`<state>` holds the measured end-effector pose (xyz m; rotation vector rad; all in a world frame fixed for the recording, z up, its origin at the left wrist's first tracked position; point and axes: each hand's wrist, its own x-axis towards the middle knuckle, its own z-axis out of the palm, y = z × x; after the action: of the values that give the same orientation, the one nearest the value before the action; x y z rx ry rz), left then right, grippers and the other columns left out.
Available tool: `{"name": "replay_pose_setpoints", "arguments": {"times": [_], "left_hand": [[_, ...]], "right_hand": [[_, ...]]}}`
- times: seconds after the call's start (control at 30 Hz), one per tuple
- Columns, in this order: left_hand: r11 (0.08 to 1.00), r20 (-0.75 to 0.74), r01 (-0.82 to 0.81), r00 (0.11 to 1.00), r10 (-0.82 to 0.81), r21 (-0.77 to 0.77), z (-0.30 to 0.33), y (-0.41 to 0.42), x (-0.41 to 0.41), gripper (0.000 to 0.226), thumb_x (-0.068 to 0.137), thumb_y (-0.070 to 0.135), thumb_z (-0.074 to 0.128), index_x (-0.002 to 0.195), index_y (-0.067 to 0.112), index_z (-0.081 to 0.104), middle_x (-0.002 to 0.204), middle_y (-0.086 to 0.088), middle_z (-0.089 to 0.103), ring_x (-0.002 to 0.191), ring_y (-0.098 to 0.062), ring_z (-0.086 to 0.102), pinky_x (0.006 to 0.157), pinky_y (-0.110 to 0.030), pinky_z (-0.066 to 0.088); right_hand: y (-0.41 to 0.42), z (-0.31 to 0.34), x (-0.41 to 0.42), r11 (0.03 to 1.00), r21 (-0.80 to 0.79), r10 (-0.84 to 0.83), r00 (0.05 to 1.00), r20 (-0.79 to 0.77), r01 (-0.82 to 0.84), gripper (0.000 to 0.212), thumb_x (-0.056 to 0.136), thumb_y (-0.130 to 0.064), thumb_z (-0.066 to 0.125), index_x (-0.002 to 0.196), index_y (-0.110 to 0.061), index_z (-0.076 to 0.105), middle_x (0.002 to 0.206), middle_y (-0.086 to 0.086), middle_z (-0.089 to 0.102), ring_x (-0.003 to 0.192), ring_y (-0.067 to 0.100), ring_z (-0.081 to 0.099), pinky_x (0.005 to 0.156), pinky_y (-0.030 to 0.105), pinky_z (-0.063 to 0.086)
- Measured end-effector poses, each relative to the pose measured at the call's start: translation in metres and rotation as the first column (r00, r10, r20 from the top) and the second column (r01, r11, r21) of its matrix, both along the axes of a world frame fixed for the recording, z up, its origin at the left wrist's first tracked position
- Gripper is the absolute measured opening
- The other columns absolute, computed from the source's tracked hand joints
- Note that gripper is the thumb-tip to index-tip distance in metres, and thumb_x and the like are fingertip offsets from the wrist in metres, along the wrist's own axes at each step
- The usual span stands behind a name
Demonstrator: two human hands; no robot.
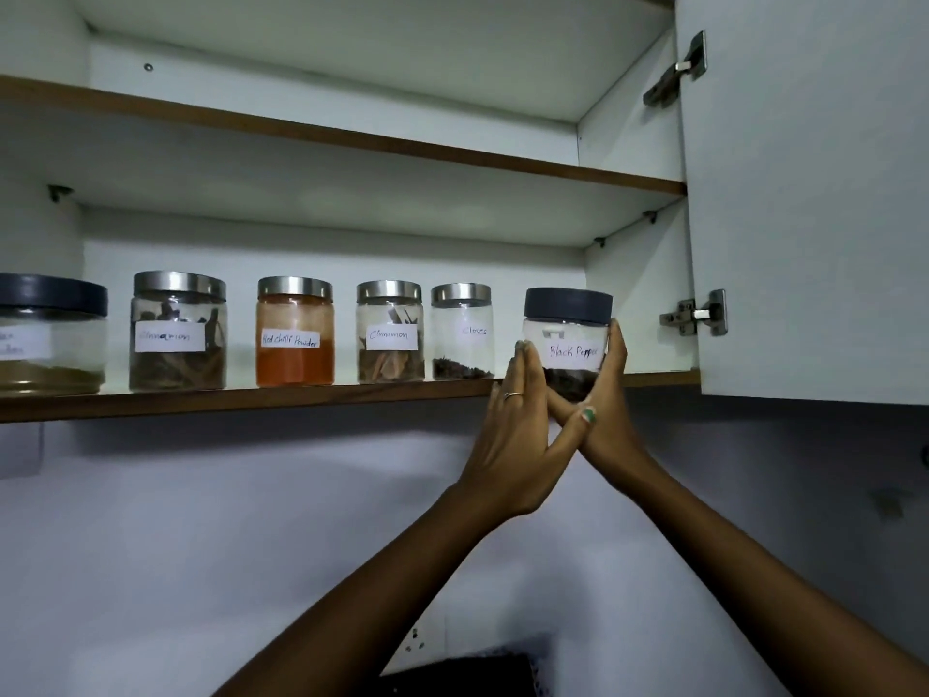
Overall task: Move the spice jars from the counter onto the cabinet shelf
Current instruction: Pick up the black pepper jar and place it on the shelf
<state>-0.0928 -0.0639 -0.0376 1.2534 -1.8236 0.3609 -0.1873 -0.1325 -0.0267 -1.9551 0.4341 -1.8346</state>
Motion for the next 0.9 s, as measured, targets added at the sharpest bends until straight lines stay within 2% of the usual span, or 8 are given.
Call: {"name": "replay_pose_setpoints", "arguments": {"times": [0.07,0.13,0.23,0.33,0.47,0.57,0.8,0.9], "left_hand": [[0.998,0.072,-0.058,0.996,0.059,-0.016,0.005,-0.013,0.009,0.082,0.096,0.054,0.033,0.147,0.019,-0.020,0.158,0.002,-0.018,0.140,-0.001,-0.017,0.115,-0.028,-0.010],[0.990,0.145,-0.137,0.979,0.140,-0.029,0.008,-0.026,0.018,0.082,0.095,0.056,0.031,0.148,0.016,-0.018,0.159,0.000,-0.017,0.143,-0.006,-0.016,0.112,-0.026,-0.014],[0.958,0.267,-0.275,0.920,0.287,-0.083,0.008,-0.040,0.033,0.083,0.094,0.061,0.025,0.150,0.013,-0.013,0.159,-0.003,-0.014,0.146,-0.013,-0.015,0.113,-0.029,-0.018],[0.916,0.339,-0.370,0.851,0.401,-0.156,0.005,-0.053,0.046,0.084,0.092,0.064,0.021,0.150,0.011,-0.010,0.160,-0.006,-0.013,0.145,-0.015,-0.019,0.111,-0.031,-0.022],[0.904,0.364,-0.385,0.828,0.427,-0.186,0.002,-0.061,0.057,0.084,0.092,0.065,0.020,0.150,0.011,-0.009,0.160,-0.006,-0.012,0.139,-0.011,-0.026,0.109,-0.028,-0.025],[0.896,0.363,-0.405,0.819,0.445,-0.184,0.001,-0.063,0.060,0.085,0.092,0.064,0.020,0.150,0.010,-0.010,0.160,-0.008,-0.012,0.145,-0.016,-0.019,0.112,-0.030,-0.021],[0.890,0.380,-0.423,0.805,0.456,-0.170,0.000,-0.063,0.061,0.084,0.092,0.063,0.022,0.150,0.008,-0.007,0.160,-0.010,-0.009,0.147,-0.020,-0.013,0.117,-0.034,-0.013],[0.897,0.372,-0.408,0.817,0.441,-0.169,-0.002,-0.055,0.060,0.083,0.094,0.060,0.025,0.150,0.008,-0.004,0.160,-0.010,-0.006,0.148,-0.021,-0.009,0.118,-0.036,-0.010]], "right_hand": [[-0.018,0.013,0.007,0.999,-0.027,-0.037,0.999,-0.002,0.037,0.110,0.073,-0.018,0.077,0.149,-0.018,-0.003,0.156,0.006,0.015,0.143,0.020,0.022,0.115,0.047,0.029],[-0.034,0.022,0.014,0.999,-0.017,-0.037,0.999,-0.015,0.037,0.112,0.073,-0.022,0.078,0.149,-0.020,-0.005,0.157,0.005,0.010,0.144,0.021,0.018,0.116,0.046,0.026],[-0.054,0.025,0.023,1.000,0.020,0.000,0.998,-0.065,0.001,0.113,0.074,-0.026,0.077,0.149,-0.024,-0.008,0.157,0.006,0.011,0.142,0.025,0.024,0.114,0.047,0.029],[-0.069,0.024,0.031,0.998,0.037,-0.051,0.994,-0.096,0.055,0.111,0.074,-0.033,0.076,0.148,-0.027,-0.007,0.155,0.005,0.018,0.140,0.025,0.028,0.111,0.053,0.031],[-0.080,0.025,0.042,0.981,0.039,-0.180,0.971,-0.155,0.188,0.109,0.075,-0.048,0.070,0.148,-0.026,-0.008,0.155,0.003,0.022,0.140,0.026,0.029,0.113,0.056,0.022],[-0.084,0.025,0.048,0.954,0.030,-0.284,0.931,-0.231,0.298,0.105,0.078,-0.056,0.062,0.148,-0.020,-0.008,0.154,0.004,0.028,0.139,0.026,0.029,0.113,0.049,0.011],[-0.090,0.022,0.052,0.908,-0.041,-0.408,0.862,-0.302,0.416,0.100,0.084,-0.059,0.050,0.148,-0.013,-0.011,0.151,0.006,0.032,0.138,0.025,0.029,0.112,0.043,0.010],[-0.080,0.016,0.050,0.901,-0.051,-0.430,0.873,-0.232,0.430,0.092,0.085,-0.052,0.055,0.149,-0.014,0.002,0.152,0.010,0.026,0.139,0.027,0.023,0.113,0.044,0.008]]}}
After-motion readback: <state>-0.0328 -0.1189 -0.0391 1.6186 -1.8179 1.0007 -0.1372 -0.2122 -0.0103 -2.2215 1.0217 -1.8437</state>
